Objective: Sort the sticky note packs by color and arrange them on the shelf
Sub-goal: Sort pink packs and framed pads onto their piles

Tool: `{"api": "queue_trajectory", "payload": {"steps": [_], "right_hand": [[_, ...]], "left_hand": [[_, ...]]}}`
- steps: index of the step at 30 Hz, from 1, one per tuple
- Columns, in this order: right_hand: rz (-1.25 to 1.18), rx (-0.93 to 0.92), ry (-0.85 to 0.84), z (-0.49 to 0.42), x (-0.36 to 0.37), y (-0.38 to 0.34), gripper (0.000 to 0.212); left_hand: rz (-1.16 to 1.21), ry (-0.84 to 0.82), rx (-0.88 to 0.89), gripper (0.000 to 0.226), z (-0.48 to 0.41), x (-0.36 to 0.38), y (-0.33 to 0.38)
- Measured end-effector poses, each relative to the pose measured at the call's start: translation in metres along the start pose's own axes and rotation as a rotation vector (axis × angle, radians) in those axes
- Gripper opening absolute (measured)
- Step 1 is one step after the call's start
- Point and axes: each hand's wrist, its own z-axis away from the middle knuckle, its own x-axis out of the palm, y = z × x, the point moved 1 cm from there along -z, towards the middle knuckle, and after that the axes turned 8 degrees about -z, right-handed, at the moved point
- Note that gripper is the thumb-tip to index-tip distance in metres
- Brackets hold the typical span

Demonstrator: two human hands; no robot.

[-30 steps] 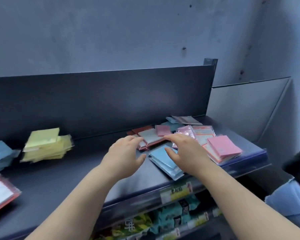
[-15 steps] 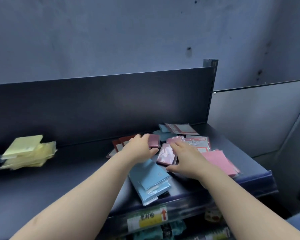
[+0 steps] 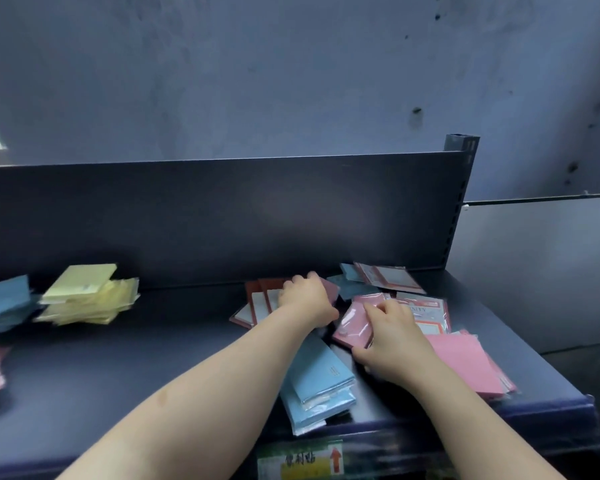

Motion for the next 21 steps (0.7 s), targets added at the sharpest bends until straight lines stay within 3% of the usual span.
{"api": "queue_trajectory", "payload": {"steps": [9, 16, 21], "right_hand": [[-0.02, -0.108, 0.134, -0.002, -0.012, -0.055, 0.057], [-0.078, -0.272, 0.088, -0.001, 0.01, -0.167, 0.054], [-0.121, -0.363, 0.016, -0.003, 0.043, -0.266, 0.053]], "left_hand": [[0.368, 0.132, -0.019, 0.051, 0.026, -0.019, -0.063], [0.58, 0.24, -0.122, 0.041, 0.08, -0.046, -0.188], [0.596, 0.298, -0.209, 0.049, 0.111, -0.065, -0.288]]}}
